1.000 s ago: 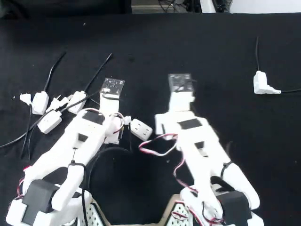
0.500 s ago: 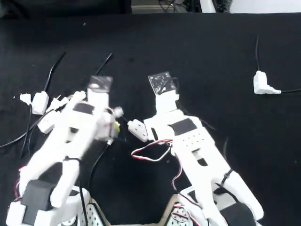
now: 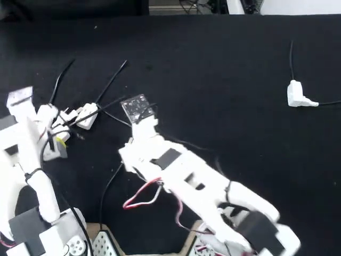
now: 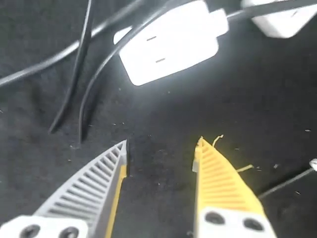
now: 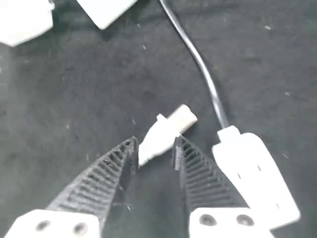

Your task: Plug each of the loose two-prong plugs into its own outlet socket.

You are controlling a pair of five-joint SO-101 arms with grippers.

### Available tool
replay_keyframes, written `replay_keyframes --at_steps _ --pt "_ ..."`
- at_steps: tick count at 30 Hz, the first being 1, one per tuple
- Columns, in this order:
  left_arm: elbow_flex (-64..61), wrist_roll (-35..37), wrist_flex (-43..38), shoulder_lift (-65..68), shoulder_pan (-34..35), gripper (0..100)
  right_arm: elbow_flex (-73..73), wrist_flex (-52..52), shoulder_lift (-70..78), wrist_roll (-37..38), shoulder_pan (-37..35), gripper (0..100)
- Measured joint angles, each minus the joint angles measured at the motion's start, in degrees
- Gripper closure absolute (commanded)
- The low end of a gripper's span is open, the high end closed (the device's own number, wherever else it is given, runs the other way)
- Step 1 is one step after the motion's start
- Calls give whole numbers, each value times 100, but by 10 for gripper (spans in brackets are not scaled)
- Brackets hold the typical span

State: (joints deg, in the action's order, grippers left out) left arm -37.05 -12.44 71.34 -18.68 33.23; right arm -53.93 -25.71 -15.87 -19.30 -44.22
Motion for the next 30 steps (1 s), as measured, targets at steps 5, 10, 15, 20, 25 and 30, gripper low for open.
replay_keyframes --at_steps 5,10,15,20,25,30 --pt "-853 422 -730 0 0 780 774 149 1134 -510 -114 878" --pt "-1055 774 -1020 0 18 780 1442 -123 1855 -914 -97 878" --pt "-1248 905 -1046 0 9 780 1864 -870 2004 -932 -97 878" --pt "-1433 941 -1284 0 9 780 1908 -1187 2013 -932 -114 878" --pt "-1653 949 -1582 0 9 780 2004 -1389 2022 -932 176 878" --pt "-1653 1090 -1626 0 9 780 2215 -1389 2303 -958 211 877"
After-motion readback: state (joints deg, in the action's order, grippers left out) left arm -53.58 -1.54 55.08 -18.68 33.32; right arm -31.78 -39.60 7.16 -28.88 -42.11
